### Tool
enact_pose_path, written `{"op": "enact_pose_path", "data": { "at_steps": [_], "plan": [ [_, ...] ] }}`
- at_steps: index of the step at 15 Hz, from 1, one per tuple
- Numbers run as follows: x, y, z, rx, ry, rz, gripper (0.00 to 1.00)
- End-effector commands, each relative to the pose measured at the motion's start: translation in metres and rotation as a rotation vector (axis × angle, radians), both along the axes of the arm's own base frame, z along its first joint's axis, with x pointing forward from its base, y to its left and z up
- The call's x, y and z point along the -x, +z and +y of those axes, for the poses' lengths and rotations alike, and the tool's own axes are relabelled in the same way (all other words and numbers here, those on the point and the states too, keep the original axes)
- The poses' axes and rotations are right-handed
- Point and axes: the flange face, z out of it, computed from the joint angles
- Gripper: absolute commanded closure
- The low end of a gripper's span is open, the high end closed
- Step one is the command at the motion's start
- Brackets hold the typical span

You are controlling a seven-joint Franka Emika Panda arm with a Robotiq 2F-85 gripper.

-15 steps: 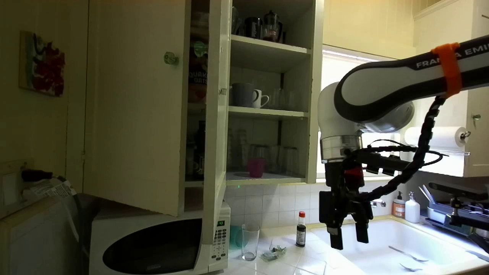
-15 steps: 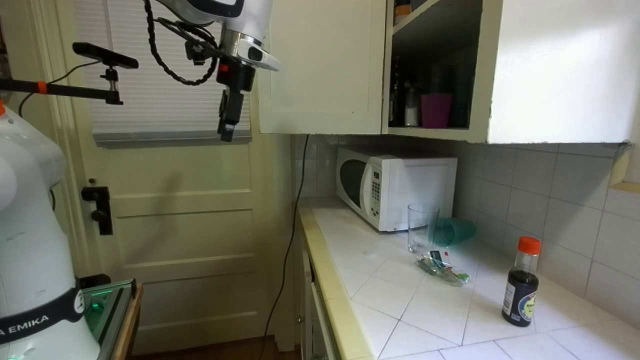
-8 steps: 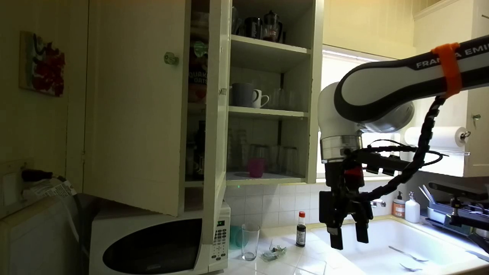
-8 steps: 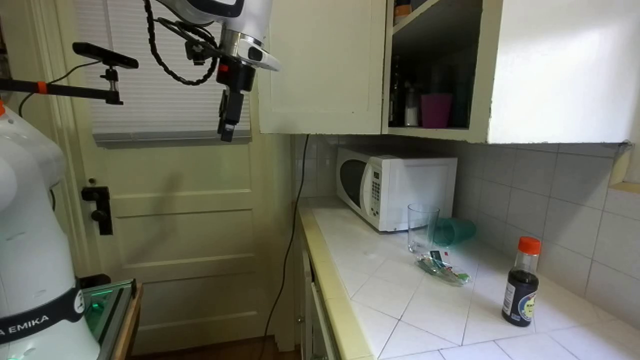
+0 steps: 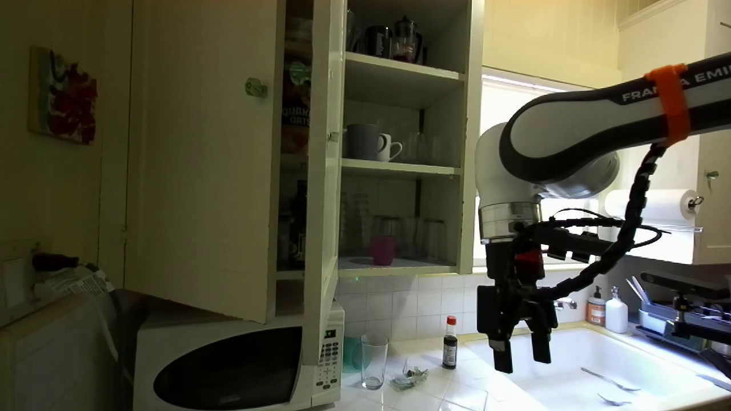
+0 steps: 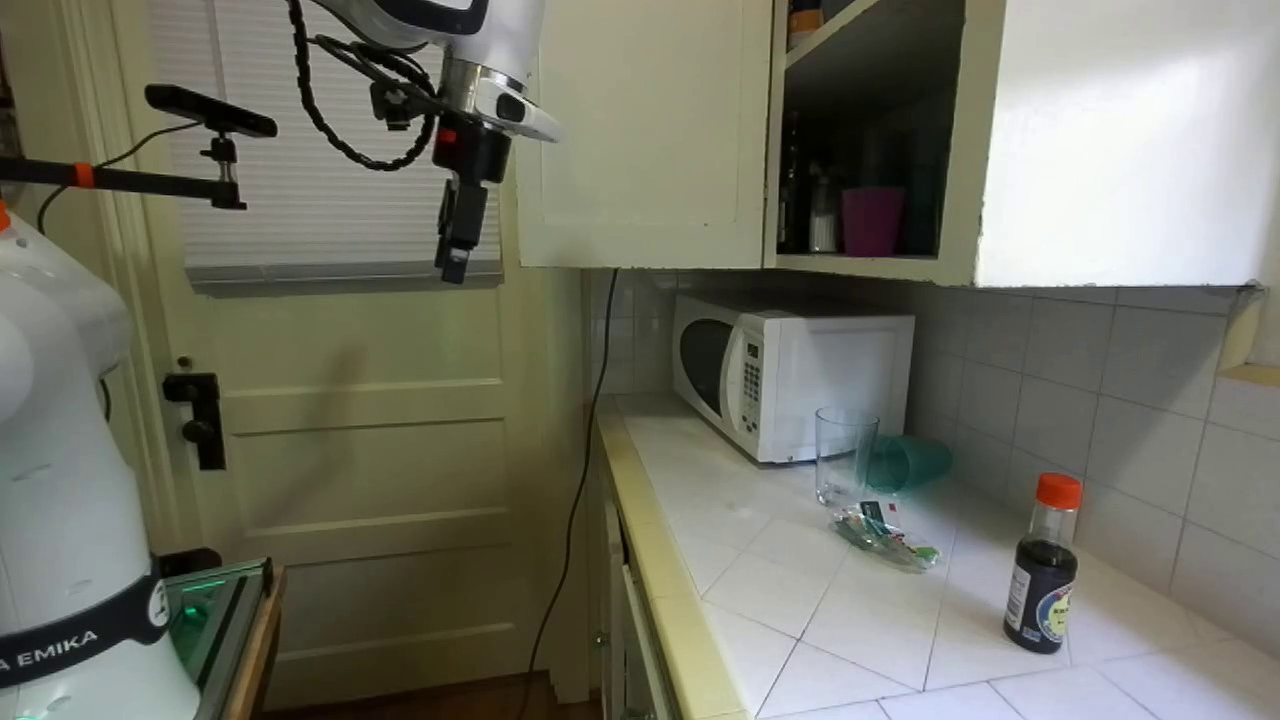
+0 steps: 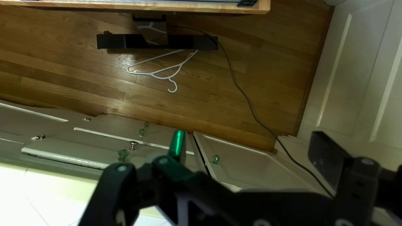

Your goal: Close the right cabinet door then remove the white box from the left cabinet and place it on the counter.

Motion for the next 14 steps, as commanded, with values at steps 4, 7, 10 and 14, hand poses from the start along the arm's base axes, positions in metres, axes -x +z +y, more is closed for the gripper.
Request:
{"op": "enact_pose_path", "data": {
  "at_steps": [4,7,10,14],
  "plan": [
    [0.01,-0.003,0.022,0.045,0.039,-0.073,0.0],
    [0.028,-0.011,0.058,0.101,0.124,-0.116,0.02],
    [0.05,-0.021,0.091,0.163,0.166,-0.187,0.0],
    [0.074,-0.028,0.128,0.194,0.183,-0.357,0.0]
  ]
}}
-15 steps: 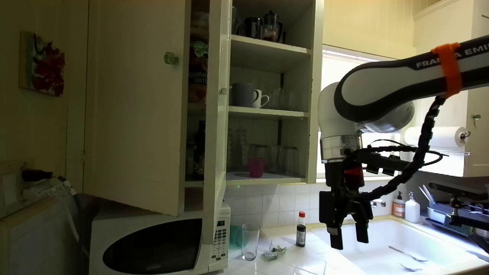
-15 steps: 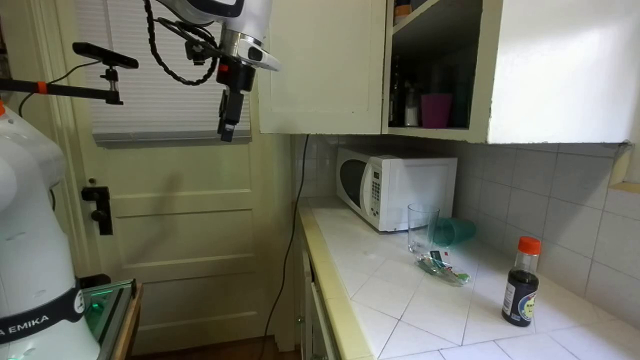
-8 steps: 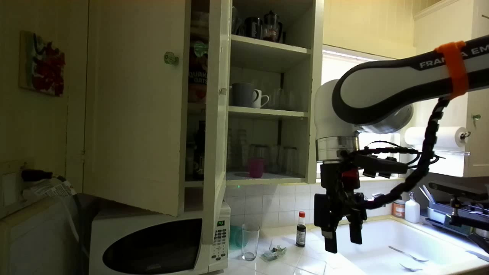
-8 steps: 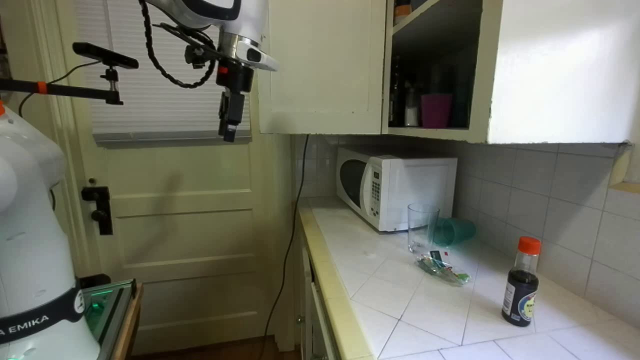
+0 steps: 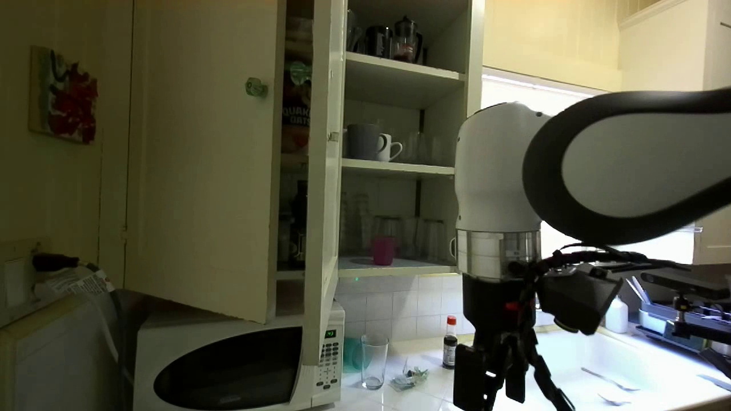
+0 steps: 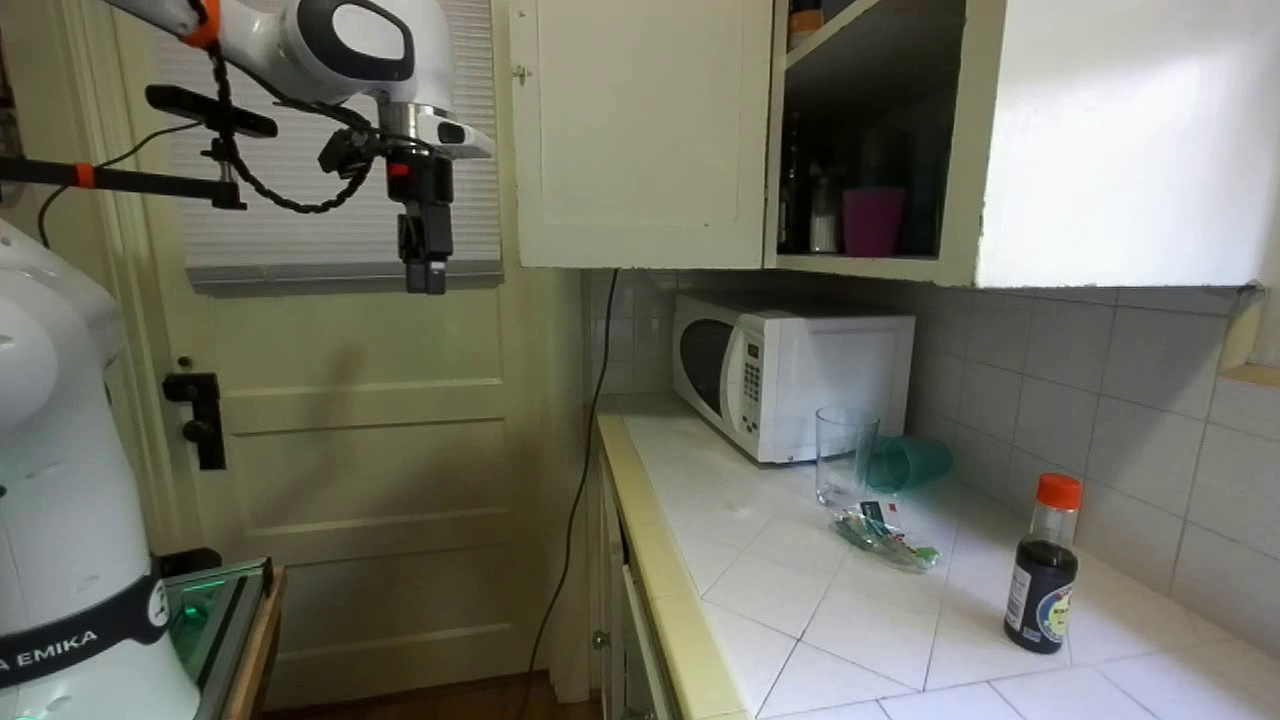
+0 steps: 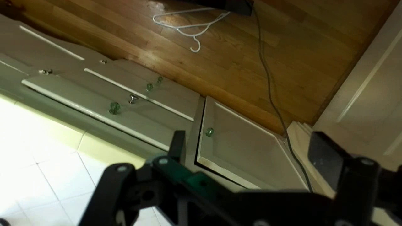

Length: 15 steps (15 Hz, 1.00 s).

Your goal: Close the right cabinet door then remove the white box from the left cabinet and place it on the counter.

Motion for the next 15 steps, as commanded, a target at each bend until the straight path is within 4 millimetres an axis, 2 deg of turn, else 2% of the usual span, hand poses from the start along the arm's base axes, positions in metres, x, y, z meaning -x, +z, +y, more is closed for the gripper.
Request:
{"op": "enact_pose_path", "data": {
  "at_steps": [1,4,5,7,11,15],
  "plan": [
    [0.029,-0.006,0.024,0.008,0.01,-0.193,0.0],
    [0.042,-0.003,0.043,-0.021,0.041,-0.283,0.0],
    [0.029,-0.002,0.043,-0.016,0.037,-0.228,0.0],
    [0.034,0.0,0.046,-0.018,0.046,-0.239,0.0],
    [0.026,0.001,0.041,-0.012,0.049,-0.243,0.0],
    [0.018,0.002,0.056,0.035,0.152,-0.284,0.0]
  ]
}}
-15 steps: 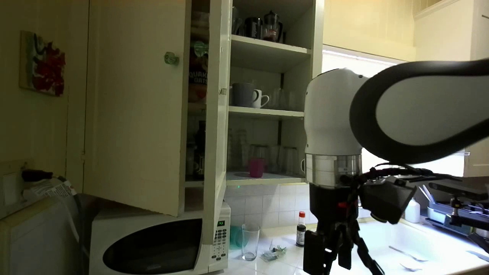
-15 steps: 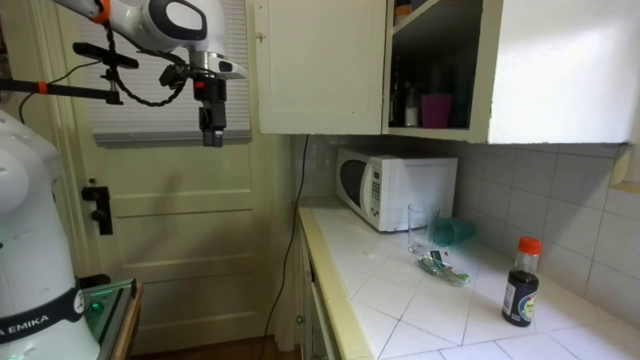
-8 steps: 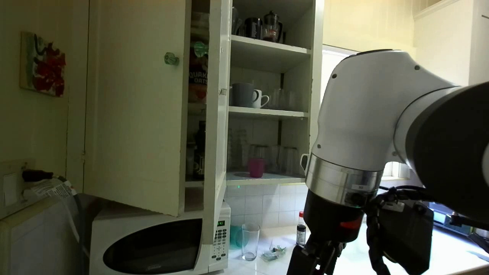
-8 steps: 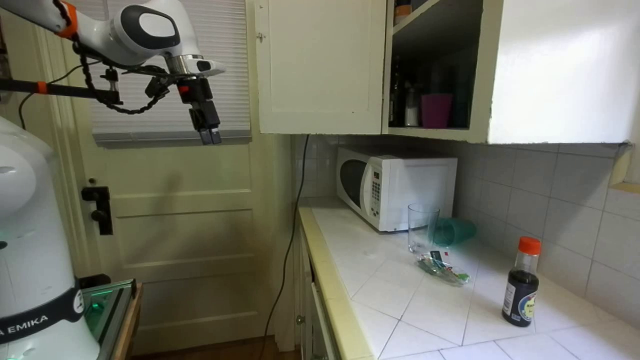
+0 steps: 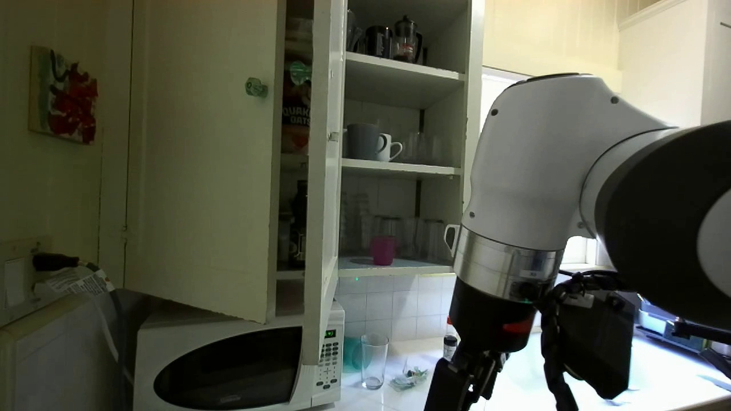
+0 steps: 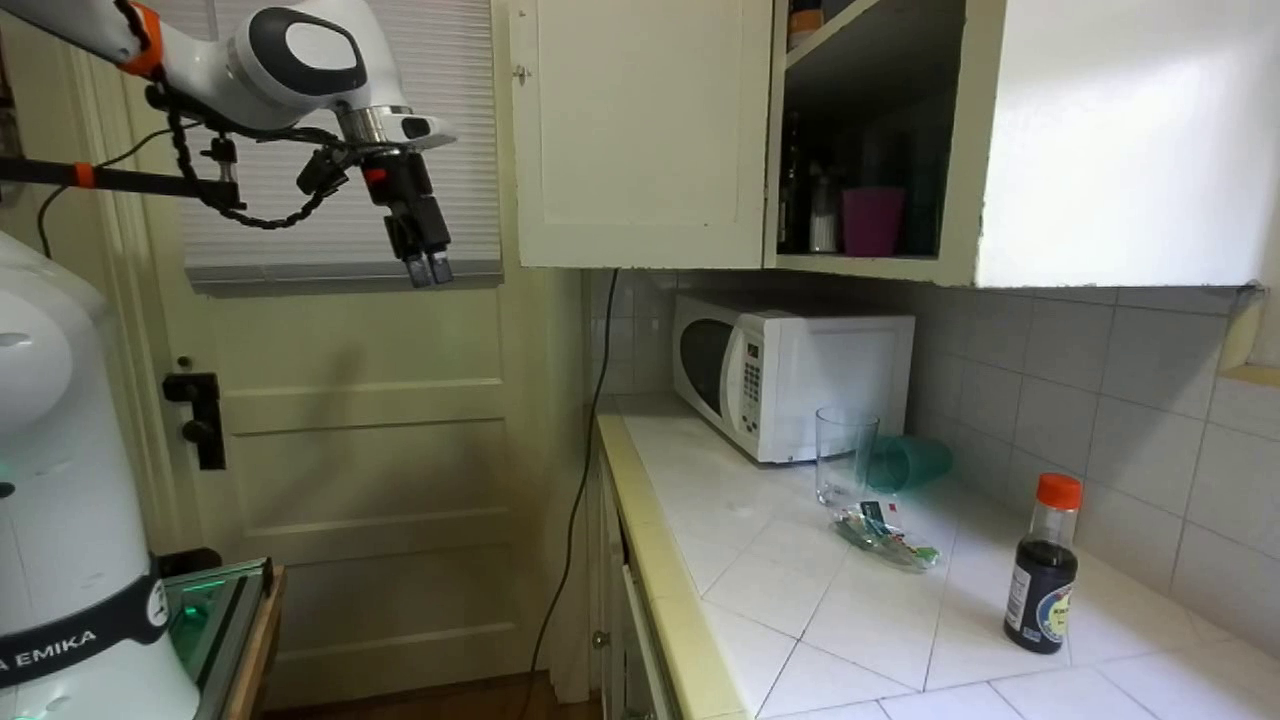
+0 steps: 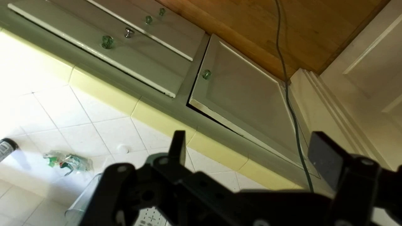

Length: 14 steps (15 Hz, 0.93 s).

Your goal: Close the right cabinet door then remove the white box from the left cabinet and place it on the counter.

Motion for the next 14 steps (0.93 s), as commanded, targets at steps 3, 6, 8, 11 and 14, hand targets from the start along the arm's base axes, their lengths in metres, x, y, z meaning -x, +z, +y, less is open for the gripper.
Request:
{"op": "enact_pose_path", "data": {
  "at_steps": [3,6,8,11,14],
  "plan": [
    [-0.008,-0.004,0.036,0.057,0.145,-0.083,0.0],
    [-0.006,-0.005,0.065,0.076,0.208,-0.183,0.0],
    [-0.004,-0.003,0.083,0.091,0.23,-0.269,0.0],
    [-0.003,0.003,0.103,0.12,0.218,-0.411,0.0],
    [-0.007,0.008,0.117,0.162,0.175,-0.529,0.0]
  ]
}}
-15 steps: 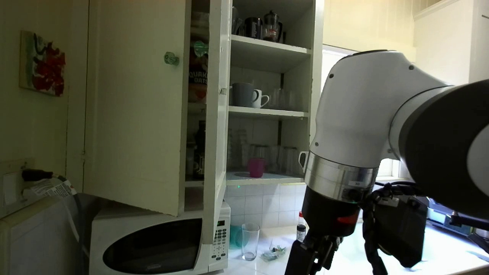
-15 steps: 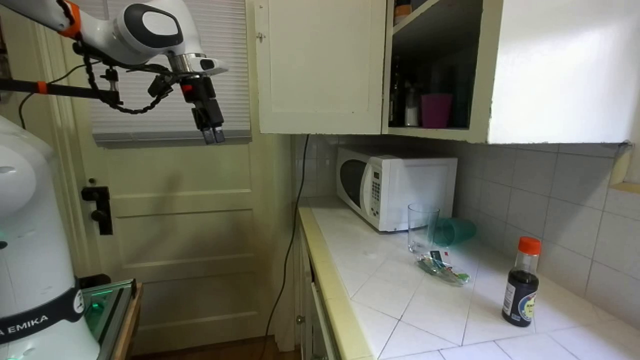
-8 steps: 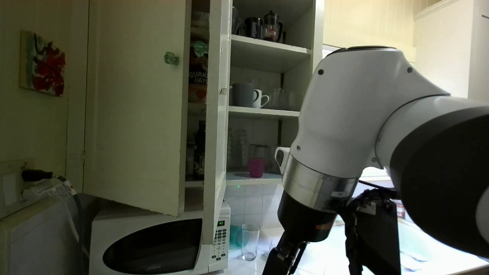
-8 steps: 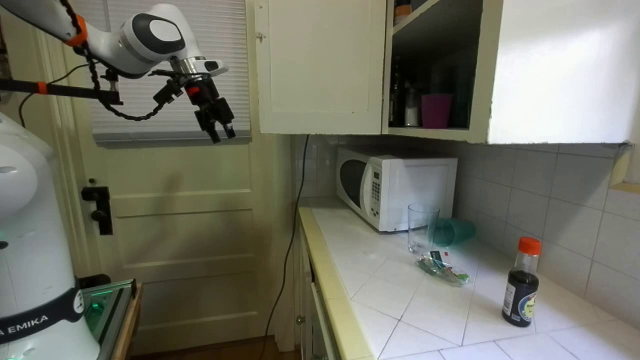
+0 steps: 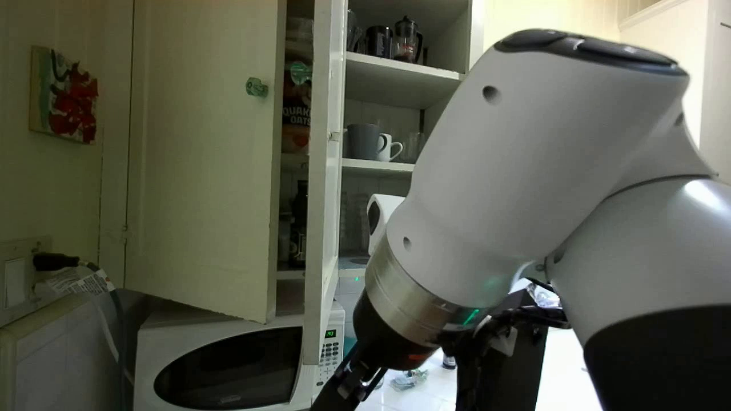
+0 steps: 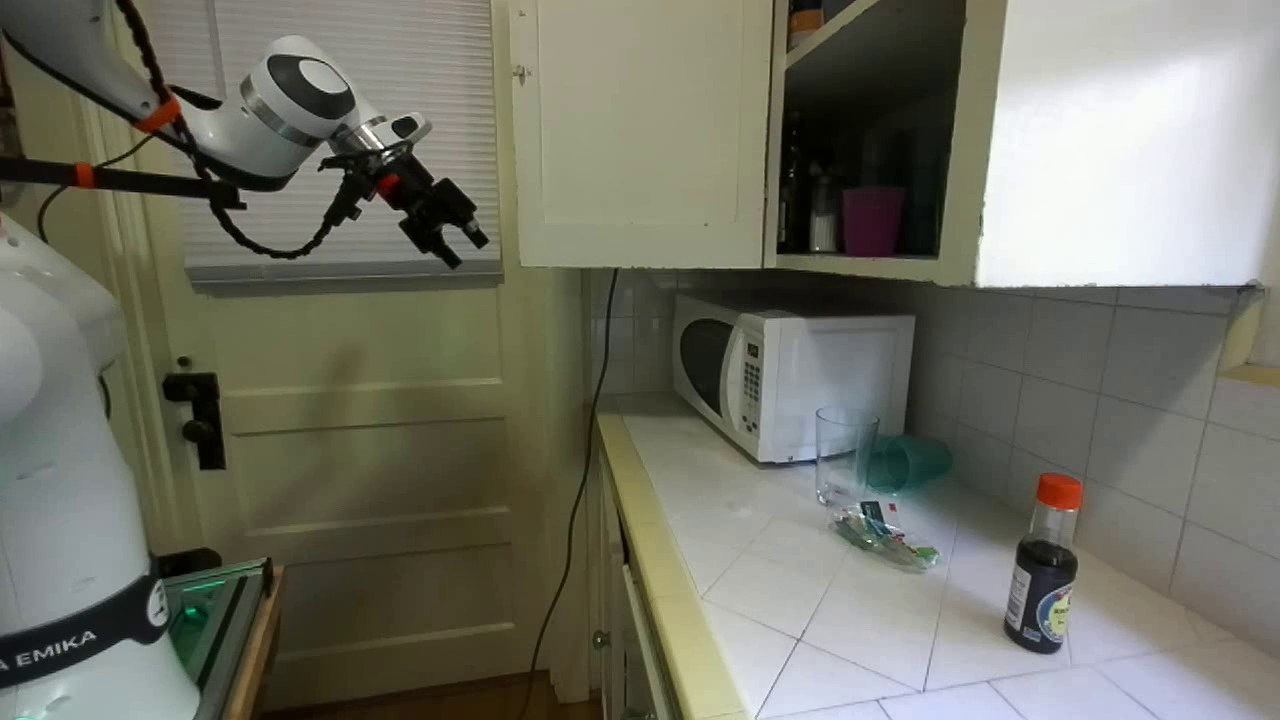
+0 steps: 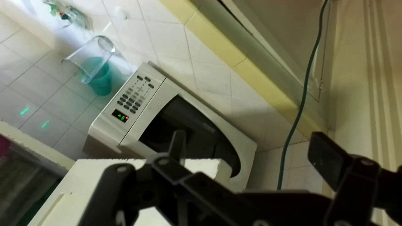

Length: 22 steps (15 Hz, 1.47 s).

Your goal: Close the right cabinet door then remove the white box from the left cabinet and place it on the counter.

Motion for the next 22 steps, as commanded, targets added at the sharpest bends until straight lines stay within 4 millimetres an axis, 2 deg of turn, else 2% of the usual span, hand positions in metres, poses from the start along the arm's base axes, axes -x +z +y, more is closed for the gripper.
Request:
{"op": "enact_pose_path", "data": {
  "at_steps": [1,8,12,16,22],
  "plan": [
    [-0.01,0.003,0.017,0.023,-0.043,-0.134,0.0],
    [-0.041,0.01,0.038,0.106,-0.1,-0.289,0.0],
    [-0.054,0.007,0.05,0.136,-0.113,-0.335,0.0],
    [-0.066,0.004,0.055,0.131,-0.151,-0.378,0.0],
    [-0.068,0.01,0.049,0.078,-0.249,-0.441,0.0]
  ]
}}
